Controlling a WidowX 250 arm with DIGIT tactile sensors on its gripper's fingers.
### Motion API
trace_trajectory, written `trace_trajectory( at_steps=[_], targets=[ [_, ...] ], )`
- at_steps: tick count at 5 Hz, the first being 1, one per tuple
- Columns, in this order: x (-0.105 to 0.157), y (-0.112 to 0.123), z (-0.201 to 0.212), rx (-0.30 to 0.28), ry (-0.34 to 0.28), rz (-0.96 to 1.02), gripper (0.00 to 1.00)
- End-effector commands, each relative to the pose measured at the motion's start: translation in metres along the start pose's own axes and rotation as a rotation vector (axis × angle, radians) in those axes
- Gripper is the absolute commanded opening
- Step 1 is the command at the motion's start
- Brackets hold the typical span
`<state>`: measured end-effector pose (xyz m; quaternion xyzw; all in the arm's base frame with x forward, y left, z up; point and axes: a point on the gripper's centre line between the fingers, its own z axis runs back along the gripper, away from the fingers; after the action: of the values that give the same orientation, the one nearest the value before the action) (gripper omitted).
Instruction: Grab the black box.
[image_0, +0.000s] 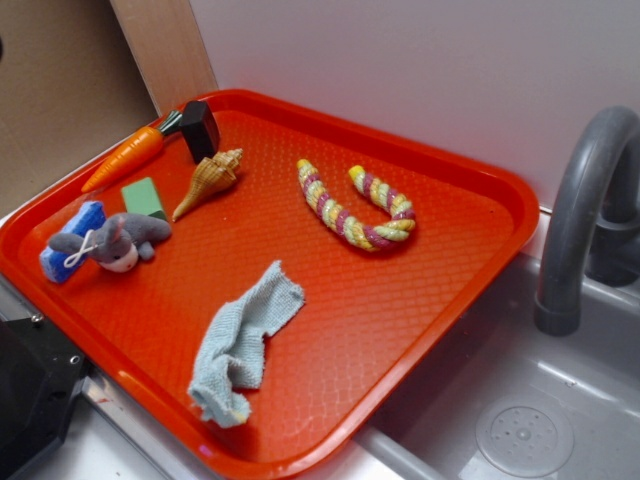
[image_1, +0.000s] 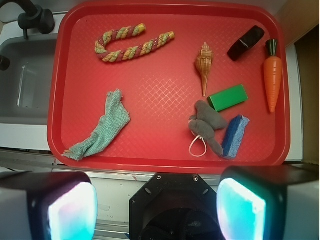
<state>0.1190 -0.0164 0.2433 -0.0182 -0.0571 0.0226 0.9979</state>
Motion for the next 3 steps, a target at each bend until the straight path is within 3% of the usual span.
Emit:
trace_trajectory(
  at_steps=[1, 2, 3],
  targets=[
    [0.000, 0.000, 0.000, 0.000, 0.000, 0.000, 1.00],
    [0.035, 0.038, -0.041, 0.054, -0.003, 0.144, 1.00],
    [0.066, 0.064, -0.073, -0.068, -0.087, 0.307, 1.00]
  ],
)
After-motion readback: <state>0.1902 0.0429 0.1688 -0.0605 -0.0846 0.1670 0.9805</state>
